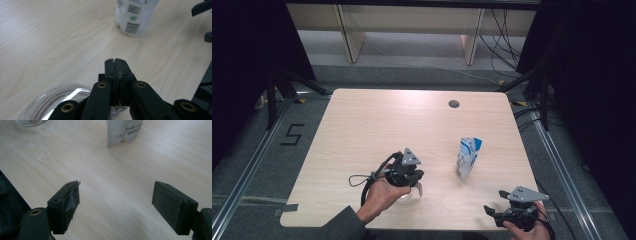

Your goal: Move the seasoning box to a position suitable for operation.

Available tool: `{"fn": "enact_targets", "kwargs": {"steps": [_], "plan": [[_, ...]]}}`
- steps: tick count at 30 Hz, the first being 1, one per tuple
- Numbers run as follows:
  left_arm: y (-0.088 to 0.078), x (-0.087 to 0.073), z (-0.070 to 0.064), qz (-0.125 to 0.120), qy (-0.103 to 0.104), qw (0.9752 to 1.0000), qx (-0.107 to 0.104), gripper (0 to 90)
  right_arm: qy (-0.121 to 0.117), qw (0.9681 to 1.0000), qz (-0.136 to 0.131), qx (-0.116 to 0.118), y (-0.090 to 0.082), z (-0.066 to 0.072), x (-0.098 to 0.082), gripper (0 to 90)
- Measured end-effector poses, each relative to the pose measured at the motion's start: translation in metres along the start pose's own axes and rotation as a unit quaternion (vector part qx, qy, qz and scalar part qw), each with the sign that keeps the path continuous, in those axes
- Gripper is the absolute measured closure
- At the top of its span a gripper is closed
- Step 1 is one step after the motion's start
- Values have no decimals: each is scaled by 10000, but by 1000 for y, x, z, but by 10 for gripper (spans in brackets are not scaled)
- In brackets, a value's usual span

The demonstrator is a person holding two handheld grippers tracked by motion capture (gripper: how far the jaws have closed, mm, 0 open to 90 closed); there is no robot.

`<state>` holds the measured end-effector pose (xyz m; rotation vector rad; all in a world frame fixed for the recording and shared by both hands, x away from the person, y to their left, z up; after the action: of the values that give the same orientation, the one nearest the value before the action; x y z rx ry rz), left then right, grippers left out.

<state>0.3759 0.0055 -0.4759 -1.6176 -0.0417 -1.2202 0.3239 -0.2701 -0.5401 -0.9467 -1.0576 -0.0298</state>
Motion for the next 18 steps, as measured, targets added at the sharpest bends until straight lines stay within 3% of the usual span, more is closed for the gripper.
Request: {"fn": "enact_targets", "kwargs": {"steps": [7, 9, 18], "plan": [[-12, -16, -1, -29, 146, 9999, -77, 874, 76, 10000, 8, 11, 1, 2, 0, 228], [-16, -19, -1, -61, 134, 9998, -111, 872, -35, 10000, -2, -26, 0, 0, 0, 228], [-25, -30, -1, -83, 256, 9994, -222, 865, -30, 10000, 3, -22, 1, -1, 0, 228]]}}
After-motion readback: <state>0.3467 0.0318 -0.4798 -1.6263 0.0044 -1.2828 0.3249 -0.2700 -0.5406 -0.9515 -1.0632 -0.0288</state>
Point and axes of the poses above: each handheld gripper's, and its own axes: y roughly forward along the jaws, x roughly out of its top, z roughly to its left, the point moved 8 cm from there along y, roughly forward along the jaws, and after that the axes turned 10 degrees about x, right-handed, at the moved point
